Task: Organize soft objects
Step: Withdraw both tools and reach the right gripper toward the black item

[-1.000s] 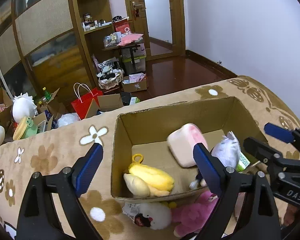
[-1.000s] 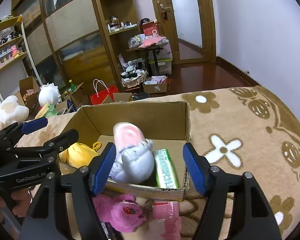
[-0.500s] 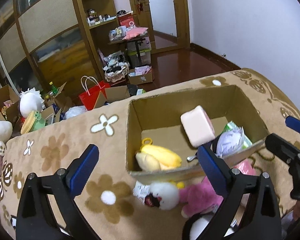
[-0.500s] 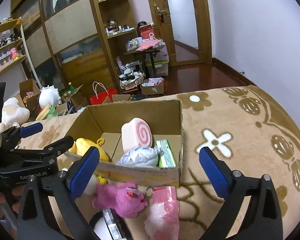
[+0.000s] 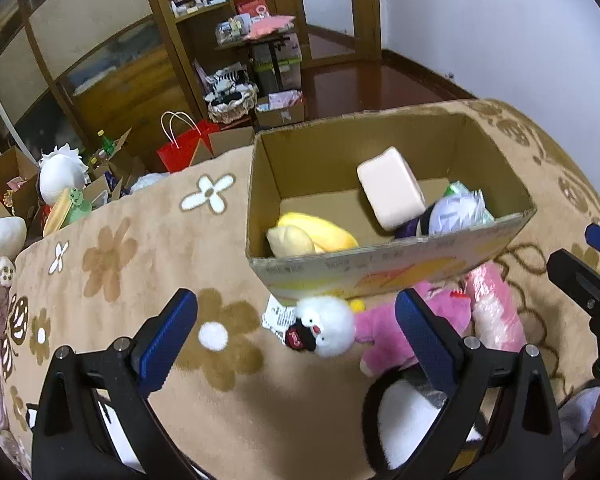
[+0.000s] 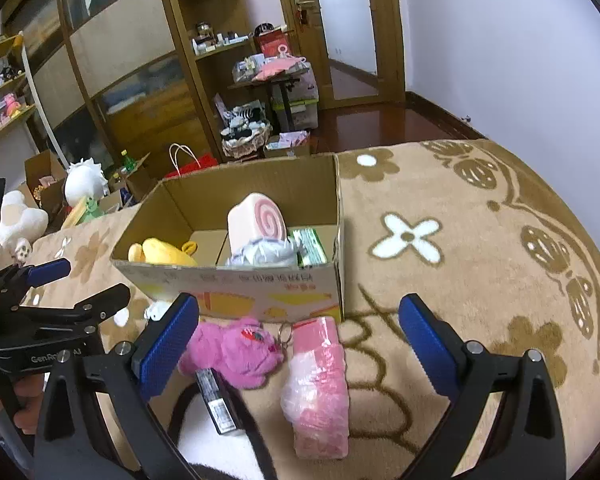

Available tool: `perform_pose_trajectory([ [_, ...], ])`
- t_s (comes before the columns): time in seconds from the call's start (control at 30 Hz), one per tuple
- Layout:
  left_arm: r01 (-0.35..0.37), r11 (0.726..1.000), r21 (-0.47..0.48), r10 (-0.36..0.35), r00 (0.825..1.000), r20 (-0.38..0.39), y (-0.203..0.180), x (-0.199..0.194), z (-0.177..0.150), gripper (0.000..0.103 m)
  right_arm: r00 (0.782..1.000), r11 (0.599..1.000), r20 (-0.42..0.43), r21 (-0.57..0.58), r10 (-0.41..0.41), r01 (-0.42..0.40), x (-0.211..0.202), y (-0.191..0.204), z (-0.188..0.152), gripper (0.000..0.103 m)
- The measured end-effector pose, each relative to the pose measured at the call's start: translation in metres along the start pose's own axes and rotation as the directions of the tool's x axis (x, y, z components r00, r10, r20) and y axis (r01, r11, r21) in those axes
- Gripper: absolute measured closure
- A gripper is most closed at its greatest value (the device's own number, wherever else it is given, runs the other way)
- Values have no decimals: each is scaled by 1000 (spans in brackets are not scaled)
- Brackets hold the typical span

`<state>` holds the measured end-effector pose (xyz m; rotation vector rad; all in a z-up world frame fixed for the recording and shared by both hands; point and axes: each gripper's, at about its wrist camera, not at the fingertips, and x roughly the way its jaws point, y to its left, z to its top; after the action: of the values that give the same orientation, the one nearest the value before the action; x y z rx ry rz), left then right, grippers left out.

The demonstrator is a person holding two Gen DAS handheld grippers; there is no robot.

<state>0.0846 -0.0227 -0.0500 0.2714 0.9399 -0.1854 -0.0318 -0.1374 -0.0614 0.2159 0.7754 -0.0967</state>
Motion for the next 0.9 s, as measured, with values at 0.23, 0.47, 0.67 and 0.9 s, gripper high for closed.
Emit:
perform_pose_trajectory([
  [0.23,-18,1000,-6,18,998,-68,0,17,-6,5,999,1000,-54,-11,-8,8,8,2,-11,0],
  [0.47,-7,999,-50,0,989,-147,6,39,-9,5,992,998,-123,-49,20,-26,22,16,-24,1],
  [0.67,14,997,-75,-29,979,-203,8,57,-11,5,976,995,-207,-63,68,-82,39,29,-35,18],
  [0.9,32,995,-97,-54,970,-238,8,75,-14,5,949,982,-278,-72,147,-173,50,45,-46,34],
])
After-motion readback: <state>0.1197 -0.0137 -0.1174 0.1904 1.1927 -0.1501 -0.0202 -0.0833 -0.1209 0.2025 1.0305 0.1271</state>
